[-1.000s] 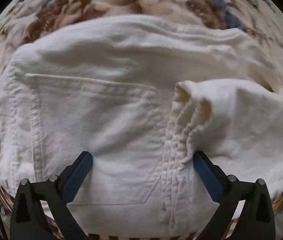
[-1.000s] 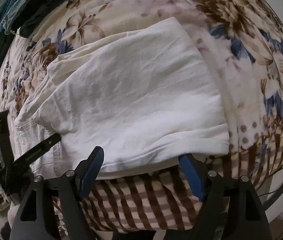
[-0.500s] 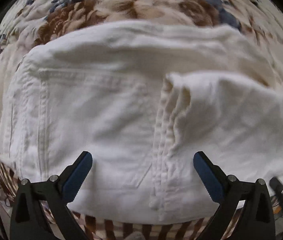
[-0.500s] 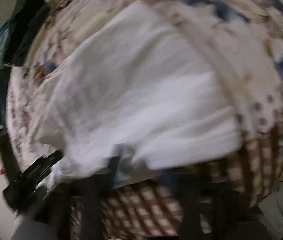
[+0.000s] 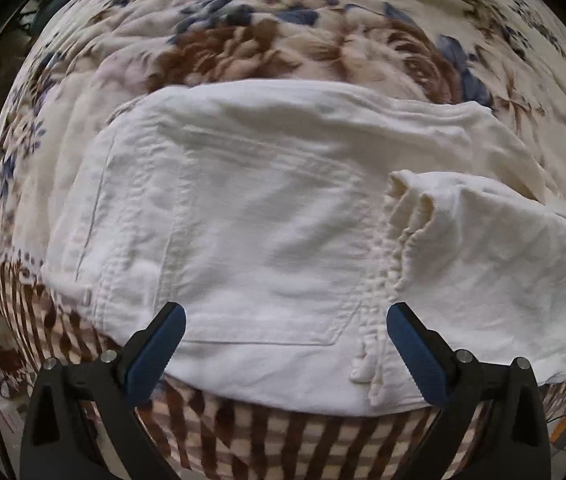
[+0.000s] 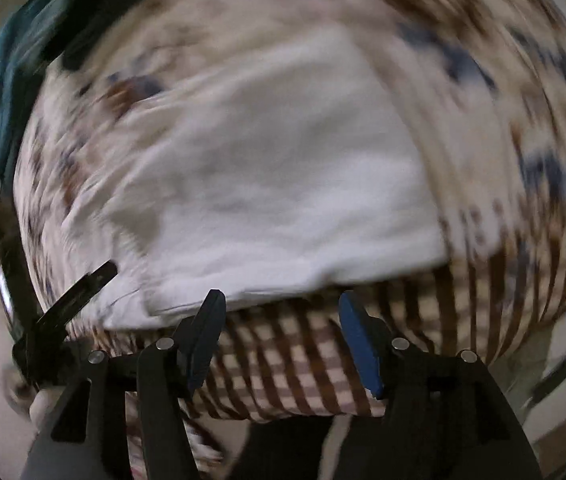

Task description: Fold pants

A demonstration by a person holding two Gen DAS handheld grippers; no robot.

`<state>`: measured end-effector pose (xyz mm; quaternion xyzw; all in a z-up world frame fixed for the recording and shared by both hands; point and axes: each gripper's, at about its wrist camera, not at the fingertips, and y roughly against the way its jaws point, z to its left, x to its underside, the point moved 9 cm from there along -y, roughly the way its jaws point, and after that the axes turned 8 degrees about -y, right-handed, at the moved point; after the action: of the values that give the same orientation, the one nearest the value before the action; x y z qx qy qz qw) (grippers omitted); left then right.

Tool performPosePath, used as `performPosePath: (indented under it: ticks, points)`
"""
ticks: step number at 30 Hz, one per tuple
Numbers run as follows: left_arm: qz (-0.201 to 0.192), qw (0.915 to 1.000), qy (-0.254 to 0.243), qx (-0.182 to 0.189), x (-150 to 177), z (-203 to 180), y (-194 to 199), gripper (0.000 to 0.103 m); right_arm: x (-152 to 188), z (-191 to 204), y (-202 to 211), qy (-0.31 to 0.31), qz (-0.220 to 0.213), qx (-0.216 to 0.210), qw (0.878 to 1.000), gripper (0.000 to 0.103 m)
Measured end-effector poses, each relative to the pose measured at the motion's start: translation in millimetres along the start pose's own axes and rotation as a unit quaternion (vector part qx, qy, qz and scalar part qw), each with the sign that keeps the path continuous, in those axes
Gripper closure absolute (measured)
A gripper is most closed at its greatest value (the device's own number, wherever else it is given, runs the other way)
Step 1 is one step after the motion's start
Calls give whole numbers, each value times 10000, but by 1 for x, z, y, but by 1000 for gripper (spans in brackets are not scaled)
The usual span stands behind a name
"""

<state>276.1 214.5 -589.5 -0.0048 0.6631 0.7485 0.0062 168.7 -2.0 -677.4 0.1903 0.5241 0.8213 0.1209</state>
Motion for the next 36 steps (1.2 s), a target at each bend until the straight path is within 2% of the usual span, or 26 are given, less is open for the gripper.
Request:
performPosePath:
  ticks: [2, 4, 5, 6, 7, 9, 12, 15, 17, 18, 19, 21, 22, 24, 26, 28, 32, 34, 35, 36]
  points:
    - [147, 9998, 107, 32, 8, 4, -12, 0, -13, 54, -14, 651, 40, -330, 9973, 41]
    - [313, 9993, 203, 85, 17, 7, -27, 0, -24, 93, -50, 991, 435, -526, 9927, 43]
    - [344, 9992, 219, 51, 19, 8, -31, 0, -31, 117, -75, 1094, 639, -642, 9899, 48]
    - [358, 9991, 211, 13, 21, 10, -35, 0, -36, 129, -88, 1137, 711, -703, 9885, 68]
    - [347, 9992, 185, -2, 21, 10, -38, 0, -41, 148, -110, 1224, 849, -789, 9857, 83]
    - [335, 9993, 160, -28, 21, 9, -43, 0, -48, 168, -133, 1389, 777, -716, 9847, 89]
    - [280, 9994, 186, -10, 27, 7, -48, 0, -59, 177, -158, 1353, 676, -490, 9873, 89]
    - [295, 9991, 287, 100, 27, -6, -59, 0, -58, 175, -158, 1168, 707, -598, 9888, 89]
    - [258, 9986, 386, 250, 26, 3, -51, 0, -55, 175, -149, 992, 825, -749, 9888, 88]
    - [193, 9983, 448, 311, 22, 18, -45, 0, -53, 170, -141, 925, 864, -813, 9886, 81]
    - [71, 9976, 560, 394, 23, 25, -35, 0, -51, 167, -133, 898, 847, -813, 9890, 58]
    - [-162, 9939, 876, 646, 28, 47, -15, 0, -46, 159, -111, 834, 532, -727, 9924, 25]
    - [-282, 9907, 1115, 723, 32, 64, -6, 0, -43, 156, -101, 830, 352, -669, 9937, 25]
    - [-360, 9811, 1715, 818, 42, 106, -1, 0, -37, 140, -85, 833, 74, -335, 9959, 25]
    - [-332, 9650, 2374, 1060, 52, 137, -8, 0, -30, 121, -73, 698, -148, -115, 9974, 25]
    - [-244, 9416, 3003, 1504, 59, 150, -21, 0, -22, 103, -68, 521, -235, -25, 9984, 25]
    - [-213, 8791, 4215, 2214, 65, 168, -59, 0, -5, 71, -84, 140, -251, 300, 9991, 25]
    - [-375, 8575, 4544, 2383, 58, 174, -64, 1, -2, 57, -97, 58, -228, 508, 9984, 25]
    - [-418, 8563, 4599, 2314, 56, 172, -63, 2, -1, 55, -103, 46, -231, 588, 9980, 25]
    - [-490, 8584, 4565, 2286, 51, 172, -61, 9, -1, 50, -109, 33, -212, 643, 9977, 25]
